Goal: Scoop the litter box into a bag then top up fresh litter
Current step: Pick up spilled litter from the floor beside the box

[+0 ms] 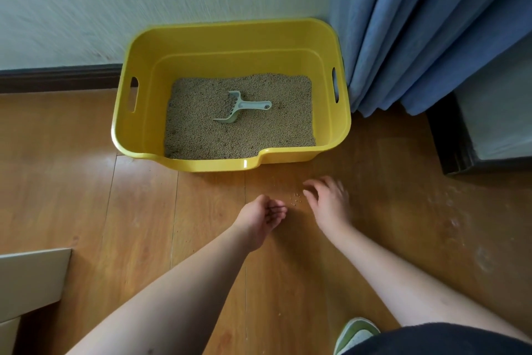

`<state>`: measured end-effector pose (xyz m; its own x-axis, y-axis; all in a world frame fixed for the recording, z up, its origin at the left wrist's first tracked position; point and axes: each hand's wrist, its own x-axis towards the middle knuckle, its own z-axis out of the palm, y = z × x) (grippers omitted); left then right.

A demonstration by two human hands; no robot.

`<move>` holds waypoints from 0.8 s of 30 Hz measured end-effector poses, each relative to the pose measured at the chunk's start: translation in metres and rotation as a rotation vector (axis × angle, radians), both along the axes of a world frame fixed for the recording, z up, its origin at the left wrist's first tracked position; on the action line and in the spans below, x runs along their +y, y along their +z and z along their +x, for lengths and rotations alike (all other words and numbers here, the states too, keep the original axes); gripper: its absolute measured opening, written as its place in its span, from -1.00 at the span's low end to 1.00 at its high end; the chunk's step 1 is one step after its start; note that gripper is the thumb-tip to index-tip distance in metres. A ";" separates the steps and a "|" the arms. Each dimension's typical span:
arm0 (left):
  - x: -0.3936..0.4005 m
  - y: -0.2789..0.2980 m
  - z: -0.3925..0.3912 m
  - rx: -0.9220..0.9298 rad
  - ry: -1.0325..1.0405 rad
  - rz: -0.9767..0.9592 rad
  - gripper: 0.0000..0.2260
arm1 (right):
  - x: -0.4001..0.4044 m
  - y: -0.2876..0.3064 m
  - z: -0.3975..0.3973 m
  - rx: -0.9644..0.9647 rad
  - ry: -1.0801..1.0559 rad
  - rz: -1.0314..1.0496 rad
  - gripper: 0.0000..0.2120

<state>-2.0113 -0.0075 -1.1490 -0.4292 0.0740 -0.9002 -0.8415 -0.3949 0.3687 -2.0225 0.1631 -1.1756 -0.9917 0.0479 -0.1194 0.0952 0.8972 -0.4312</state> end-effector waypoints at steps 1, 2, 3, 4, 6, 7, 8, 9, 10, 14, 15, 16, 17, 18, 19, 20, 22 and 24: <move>-0.003 0.000 0.000 -0.004 0.012 -0.002 -0.66 | 0.000 -0.003 -0.002 -0.045 0.036 0.023 -0.83; -0.006 0.000 0.001 -0.008 0.025 0.001 -0.66 | -0.001 -0.005 -0.004 -0.084 0.074 0.040 -0.81; -0.009 0.000 0.001 -0.011 0.037 0.006 -0.65 | -0.004 -0.006 -0.006 -0.117 0.105 0.052 -0.80; -0.011 -0.001 0.001 -0.013 0.046 0.012 -0.64 | -0.006 -0.007 -0.007 -0.143 0.126 0.061 -0.79; -0.012 -0.001 0.002 -0.006 0.065 0.023 -0.63 | -0.010 -0.008 -0.009 -0.160 0.133 0.078 -0.80; -0.012 -0.002 0.002 -0.001 0.071 0.027 -0.62 | -0.011 -0.007 -0.010 -0.149 0.126 0.088 -0.82; -0.012 -0.001 0.002 0.004 0.073 0.031 -0.62 | -0.011 -0.007 -0.010 -0.130 0.118 0.095 -0.85; -0.011 -0.001 0.002 0.006 0.074 0.034 -0.62 | -0.012 -0.008 -0.010 -0.117 0.118 0.101 -0.88; -0.010 -0.001 0.002 0.008 0.076 0.037 -0.62 | -0.012 -0.007 -0.010 -0.114 0.128 0.110 -0.89; -0.007 0.000 0.001 0.008 0.088 0.041 -0.62 | -0.012 -0.003 -0.008 -0.074 0.115 0.054 -0.93; -0.006 0.000 0.000 0.011 0.091 0.043 -0.62 | -0.014 0.000 -0.005 -0.031 0.110 -0.005 -0.95; -0.004 0.001 -0.001 0.013 0.091 0.047 -0.62 | -0.017 0.003 -0.001 0.005 0.131 -0.064 -0.95; -0.002 0.003 -0.001 0.013 0.086 0.050 -0.63 | -0.020 0.006 0.004 0.032 0.180 -0.108 -0.95; 0.001 0.005 -0.002 0.011 0.075 0.049 -0.65 | -0.023 0.008 0.007 0.052 0.236 -0.134 -0.95; 0.002 0.006 -0.002 0.008 0.056 0.040 -0.66 | -0.024 0.010 0.009 0.066 0.266 -0.148 -0.93; 0.003 0.006 -0.001 0.007 0.034 0.025 -0.66 | -0.024 0.012 0.009 0.074 0.249 -0.158 -0.91; 0.002 0.005 0.000 0.011 0.009 -0.026 -0.64 | -0.018 0.012 0.007 0.076 0.134 -0.162 -0.91; -0.002 0.003 0.002 0.000 0.028 -0.068 -0.64 | -0.010 0.009 0.008 0.043 0.063 -0.107 -0.90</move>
